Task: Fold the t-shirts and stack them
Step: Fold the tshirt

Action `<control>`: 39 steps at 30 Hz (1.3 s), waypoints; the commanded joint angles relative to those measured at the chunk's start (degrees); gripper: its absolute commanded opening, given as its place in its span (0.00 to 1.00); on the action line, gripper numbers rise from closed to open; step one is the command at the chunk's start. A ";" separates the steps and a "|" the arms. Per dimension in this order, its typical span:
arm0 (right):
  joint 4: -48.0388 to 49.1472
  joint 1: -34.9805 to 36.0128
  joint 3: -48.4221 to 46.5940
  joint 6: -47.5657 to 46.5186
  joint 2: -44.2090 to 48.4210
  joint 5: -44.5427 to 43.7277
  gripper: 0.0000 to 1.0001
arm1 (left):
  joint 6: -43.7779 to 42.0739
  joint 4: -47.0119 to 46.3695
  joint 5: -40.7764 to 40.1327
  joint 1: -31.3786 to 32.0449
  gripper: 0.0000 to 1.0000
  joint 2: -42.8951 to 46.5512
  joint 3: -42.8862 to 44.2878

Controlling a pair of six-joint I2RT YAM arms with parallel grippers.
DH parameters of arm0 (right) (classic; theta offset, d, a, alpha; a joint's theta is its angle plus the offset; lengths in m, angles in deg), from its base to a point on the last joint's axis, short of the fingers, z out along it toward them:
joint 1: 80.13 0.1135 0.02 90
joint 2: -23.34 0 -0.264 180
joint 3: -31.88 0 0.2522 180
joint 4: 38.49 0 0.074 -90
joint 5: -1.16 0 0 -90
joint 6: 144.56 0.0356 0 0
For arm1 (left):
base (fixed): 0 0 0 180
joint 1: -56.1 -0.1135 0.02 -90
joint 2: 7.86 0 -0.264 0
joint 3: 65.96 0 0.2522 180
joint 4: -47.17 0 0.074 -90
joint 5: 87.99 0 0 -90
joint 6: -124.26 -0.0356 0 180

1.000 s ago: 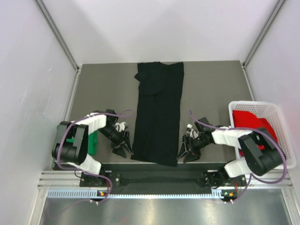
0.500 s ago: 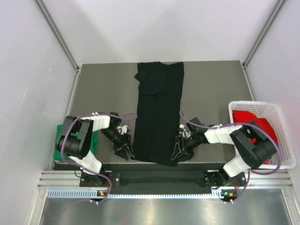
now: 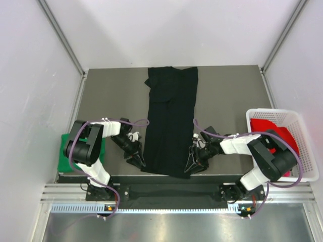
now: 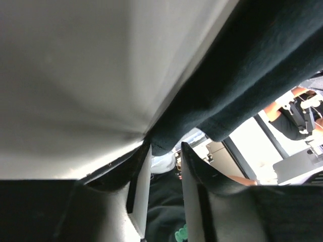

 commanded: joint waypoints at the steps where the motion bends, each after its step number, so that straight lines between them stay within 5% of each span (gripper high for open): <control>1: 0.25 0.50 -1.80 -0.85 -2.05 -4.10 0.41 | -0.43 -0.37 -0.91 0.98 0.37 -0.33 1.80; 14: 0.78 0.85 -2.95 -1.29 -3.46 -4.10 0.40 | -1.04 -2.91 -8.04 7.49 0.36 2.05 2.06; 20: 2.10 1.03 -1.73 -1.12 -2.76 -3.31 0.25 | -1.22 -2.92 -9.62 7.31 0.08 1.42 3.38; 21: 2.10 1.03 -1.55 -1.21 -2.58 -3.31 0.05 | -1.13 -2.92 -9.80 7.40 0.02 1.69 3.47; 22: 1.75 1.03 -1.54 -1.55 -2.41 -3.48 0.00 | -1.05 -2.92 -9.97 7.23 0.00 1.95 3.64; 28: -3.34 -2.13 -4.26 -9.78 1.72 -3.05 0.00 | -2.01 -1.60 -11.38 4.42 0.00 7.22 4.43; 34: -12.66 -12.76 -7.35 -18.95 8.75 -3.66 0.00 | -3.07 -0.99 -10.42 3.88 0.00 12.76 5.85; 39: -9.69 -14.00 -3.48 -15.62 15.16 -2.78 0.00 | -3.51 -1.25 -7.26 3.88 0.00 15.57 5.14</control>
